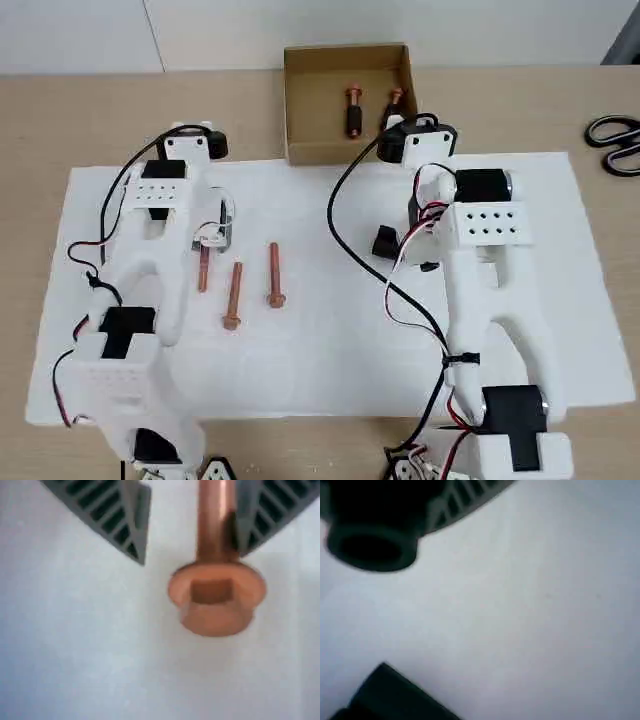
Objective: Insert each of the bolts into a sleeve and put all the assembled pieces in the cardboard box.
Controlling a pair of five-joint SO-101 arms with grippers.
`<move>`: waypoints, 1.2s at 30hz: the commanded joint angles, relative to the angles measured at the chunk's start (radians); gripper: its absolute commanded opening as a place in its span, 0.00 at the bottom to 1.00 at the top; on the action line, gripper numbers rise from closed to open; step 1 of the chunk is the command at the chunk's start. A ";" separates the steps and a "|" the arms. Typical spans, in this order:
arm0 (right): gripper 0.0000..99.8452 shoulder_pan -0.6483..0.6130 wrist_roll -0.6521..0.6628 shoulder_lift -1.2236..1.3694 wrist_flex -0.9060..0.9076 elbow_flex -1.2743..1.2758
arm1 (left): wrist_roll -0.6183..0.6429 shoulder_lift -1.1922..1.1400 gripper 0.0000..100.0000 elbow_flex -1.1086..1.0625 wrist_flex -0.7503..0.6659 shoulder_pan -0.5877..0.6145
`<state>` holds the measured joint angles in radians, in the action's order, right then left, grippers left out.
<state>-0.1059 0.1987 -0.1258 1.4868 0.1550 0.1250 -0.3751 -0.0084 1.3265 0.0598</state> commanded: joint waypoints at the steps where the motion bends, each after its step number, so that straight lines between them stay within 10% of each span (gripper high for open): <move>1: 0.00 -0.002 -0.002 -0.021 0.002 -0.005 | -0.003 0.008 0.12 0.044 -0.021 0.003; 36: 0.00 -0.002 -0.002 -0.021 0.002 -0.005 | 0.029 0.018 0.01 0.065 0.011 -0.003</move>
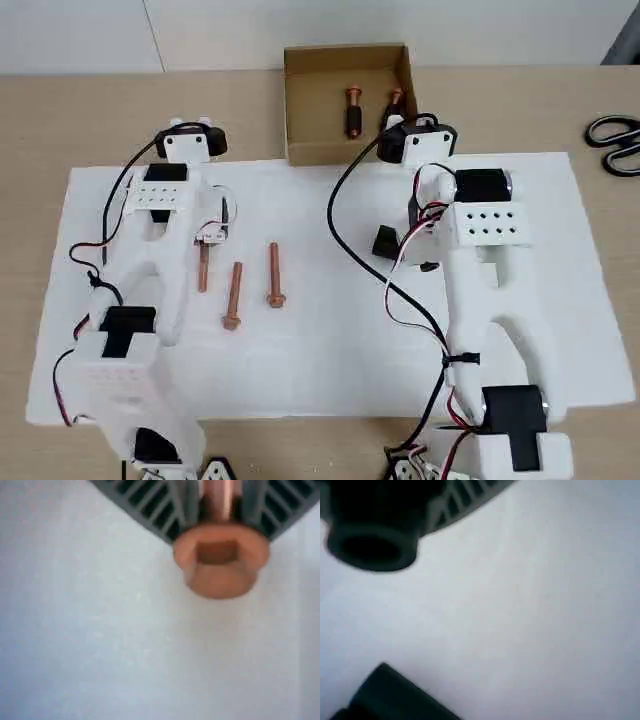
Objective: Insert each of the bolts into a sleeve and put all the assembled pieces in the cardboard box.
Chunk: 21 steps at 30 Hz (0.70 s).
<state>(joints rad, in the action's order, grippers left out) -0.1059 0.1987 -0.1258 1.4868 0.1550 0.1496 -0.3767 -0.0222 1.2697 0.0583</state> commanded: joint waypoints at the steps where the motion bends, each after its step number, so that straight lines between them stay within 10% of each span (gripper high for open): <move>1: 0.00 -0.002 -0.002 -0.021 0.002 -0.005 | 0.005 0.020 0.01 0.110 0.098 -0.002; 21: 0.00 0.002 0.005 -0.277 0.004 -0.086 | -0.118 0.051 0.01 0.791 0.485 -0.026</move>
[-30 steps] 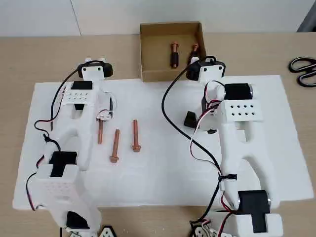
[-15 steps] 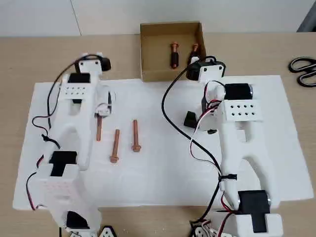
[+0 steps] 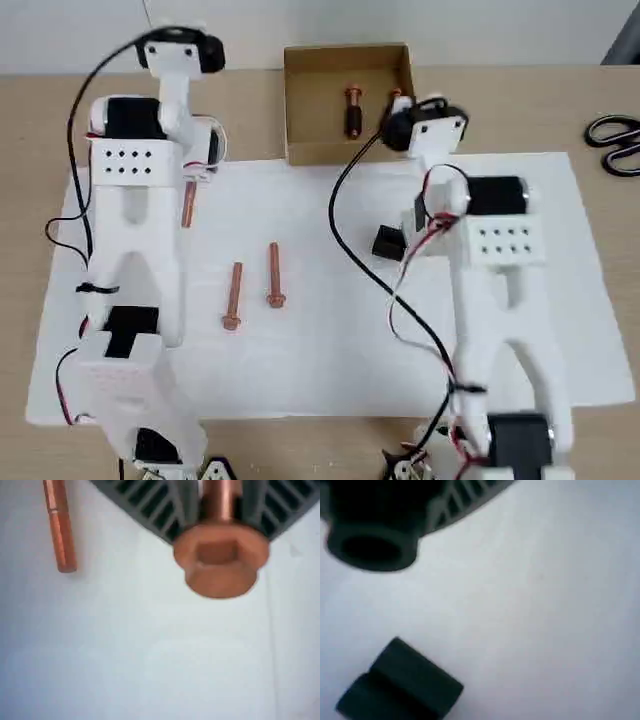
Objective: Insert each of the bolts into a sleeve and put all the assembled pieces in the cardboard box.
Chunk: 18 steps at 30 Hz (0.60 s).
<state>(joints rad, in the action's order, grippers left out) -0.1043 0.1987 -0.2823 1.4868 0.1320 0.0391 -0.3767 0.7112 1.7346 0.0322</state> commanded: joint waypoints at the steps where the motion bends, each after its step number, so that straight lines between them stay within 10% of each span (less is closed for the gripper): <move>1: 0.00 0.002 0.005 -0.154 0.005 -0.061 | -0.006 0.081 0.01 0.048 0.020 0.000; 18: 0.00 -0.002 -0.002 -0.691 -0.196 0.390 | -0.008 0.618 0.01 -0.292 -0.014 -0.006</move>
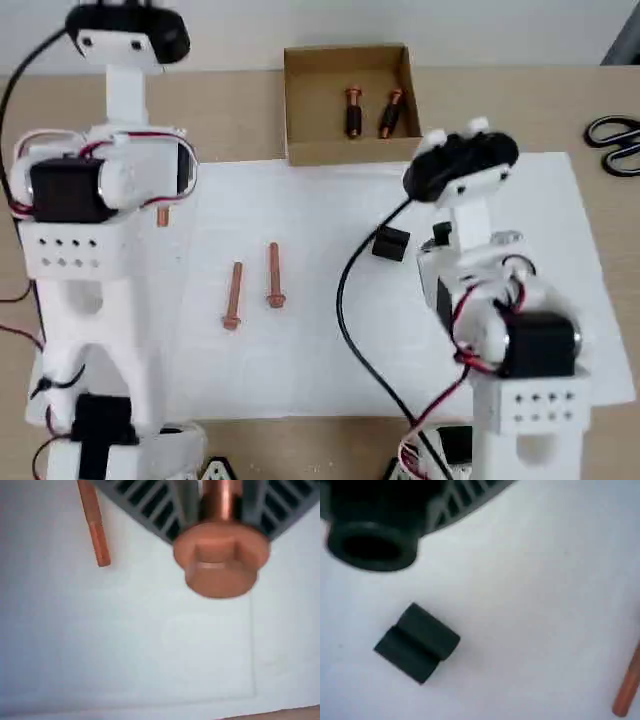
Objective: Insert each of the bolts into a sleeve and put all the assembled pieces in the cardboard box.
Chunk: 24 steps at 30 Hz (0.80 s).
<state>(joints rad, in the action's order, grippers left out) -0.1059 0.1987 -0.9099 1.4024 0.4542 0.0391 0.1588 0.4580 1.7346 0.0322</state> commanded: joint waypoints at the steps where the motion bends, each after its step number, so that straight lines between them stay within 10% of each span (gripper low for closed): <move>1: 0.00 -0.002 -0.003 -0.076 -0.163 0.110 | -0.008 0.100 0.01 -0.059 -0.026 -0.006; 24: 0.01 -0.278 -0.299 -0.113 -0.980 0.704 | 0.206 0.582 0.01 -0.664 -0.479 -0.081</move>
<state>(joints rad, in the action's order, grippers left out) -0.3836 -0.0867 -0.9989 0.5401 1.1247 0.2386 0.6621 -0.1619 1.3479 0.0000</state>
